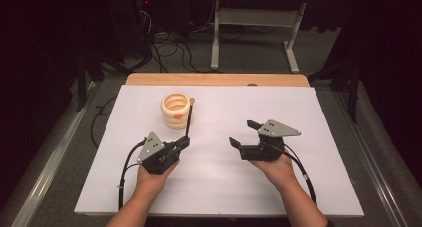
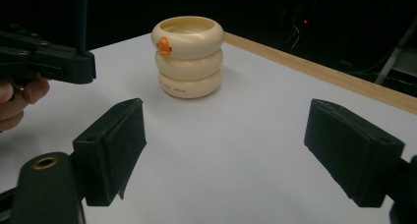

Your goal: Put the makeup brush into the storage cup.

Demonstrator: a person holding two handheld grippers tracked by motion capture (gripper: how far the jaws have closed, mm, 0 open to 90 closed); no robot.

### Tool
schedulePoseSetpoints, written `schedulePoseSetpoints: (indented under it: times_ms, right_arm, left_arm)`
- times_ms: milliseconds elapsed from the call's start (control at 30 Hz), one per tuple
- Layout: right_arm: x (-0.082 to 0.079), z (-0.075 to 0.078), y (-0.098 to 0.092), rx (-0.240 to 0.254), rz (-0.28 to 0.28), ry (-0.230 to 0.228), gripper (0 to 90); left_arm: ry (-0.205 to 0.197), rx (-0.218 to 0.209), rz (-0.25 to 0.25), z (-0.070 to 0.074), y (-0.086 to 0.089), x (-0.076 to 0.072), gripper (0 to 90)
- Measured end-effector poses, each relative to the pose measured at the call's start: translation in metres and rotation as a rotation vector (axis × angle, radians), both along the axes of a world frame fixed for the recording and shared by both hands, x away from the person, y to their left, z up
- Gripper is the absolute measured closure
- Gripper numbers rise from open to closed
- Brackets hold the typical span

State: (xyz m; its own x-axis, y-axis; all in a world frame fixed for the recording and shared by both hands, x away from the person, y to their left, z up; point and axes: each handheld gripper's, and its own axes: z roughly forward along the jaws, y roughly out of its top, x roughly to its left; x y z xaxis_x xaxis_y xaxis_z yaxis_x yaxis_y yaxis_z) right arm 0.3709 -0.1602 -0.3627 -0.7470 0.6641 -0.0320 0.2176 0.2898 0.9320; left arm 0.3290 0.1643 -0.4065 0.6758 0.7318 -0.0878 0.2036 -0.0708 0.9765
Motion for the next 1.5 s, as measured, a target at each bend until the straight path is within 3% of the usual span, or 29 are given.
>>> schedulePoseSetpoints:
  times_ms: [367,800,1200,1500]
  right_arm:
    - [-0.009,-0.006,0.004,0.017,0.024,-0.007,24.6]
    - [-0.019,-0.005,0.011,0.07,0.065,-0.01,34.9]
    - [-0.024,-0.002,0.018,0.105,0.106,0.0,41.1]
    - [-0.024,-0.001,0.02,0.168,0.118,0.027,46.6]
  left_arm:
    - [-0.006,0.0,-0.072,-0.009,-0.017,-0.003,85.6]
    - [0.03,0.013,-0.127,-0.022,-0.035,-0.009,85.6]
    - [0.03,0.022,-0.152,-0.026,-0.042,-0.012,85.6]
    - [0.032,0.021,-0.163,-0.028,-0.045,-0.013,85.6]
